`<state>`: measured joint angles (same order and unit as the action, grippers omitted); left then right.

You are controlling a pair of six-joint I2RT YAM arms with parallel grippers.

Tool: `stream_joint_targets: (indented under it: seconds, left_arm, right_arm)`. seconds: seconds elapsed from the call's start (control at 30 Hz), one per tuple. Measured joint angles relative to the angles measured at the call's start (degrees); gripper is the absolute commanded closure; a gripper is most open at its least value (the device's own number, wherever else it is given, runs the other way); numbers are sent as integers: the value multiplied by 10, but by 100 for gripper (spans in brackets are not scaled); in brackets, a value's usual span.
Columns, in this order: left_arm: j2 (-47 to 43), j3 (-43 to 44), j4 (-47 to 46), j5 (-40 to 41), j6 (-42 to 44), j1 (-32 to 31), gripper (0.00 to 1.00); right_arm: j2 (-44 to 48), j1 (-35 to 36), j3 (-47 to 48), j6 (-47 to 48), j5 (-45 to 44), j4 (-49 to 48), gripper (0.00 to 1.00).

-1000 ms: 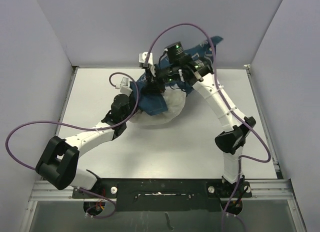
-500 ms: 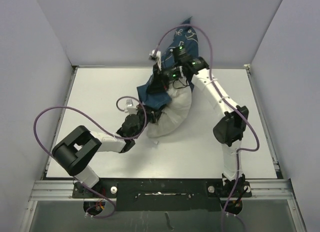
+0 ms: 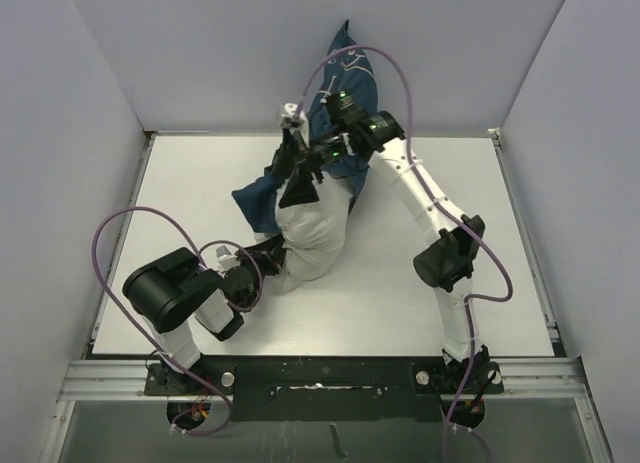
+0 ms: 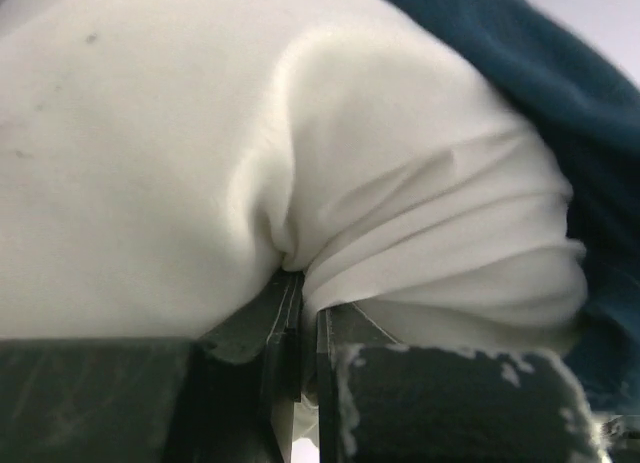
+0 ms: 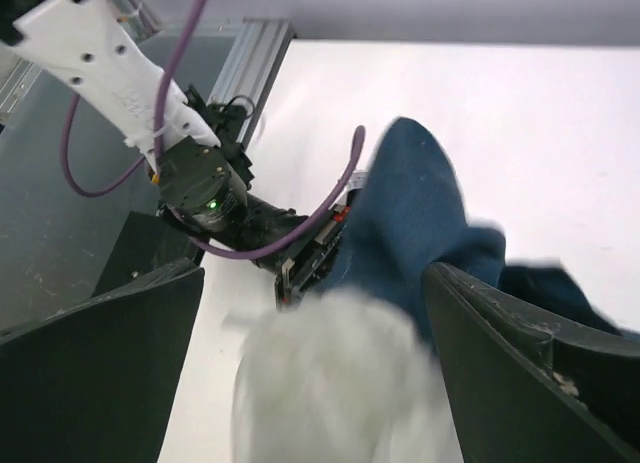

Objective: Put the pillow into the pillowcase
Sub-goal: Stuff the pillow into the pillowcase.

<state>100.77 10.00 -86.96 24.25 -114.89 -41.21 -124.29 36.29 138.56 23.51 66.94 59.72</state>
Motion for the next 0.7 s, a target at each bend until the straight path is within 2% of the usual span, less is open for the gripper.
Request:
stream_joint_targets:
  seconds: [0.13,0.23,0.33,0.43,0.53,0.7]
  left_arm:
    - [-3,-3,0,0,0,39,100]
    - [-3,-3,0,-1,0,59,100]
    - [-3,-3,1,-6,3,74,100]
    - [-3,-1,1,-10,7,81,100]
    - [-3,3,1,-17,8,82,100]
    - [-3,3,1,-22,13,83,100]
  right_arm:
    - [44,-64,12,20,36,-1,1]
    - [80,-113,11,33,15,-3,1]
    - [117,-139,-26,36,-69,-23,5]
    - [132,-137,-84,35,-168,-43,7]
    - [120,-126,-128,35,-248,-56,8]
    - [78,-98,-143,35,-338,-68,20]
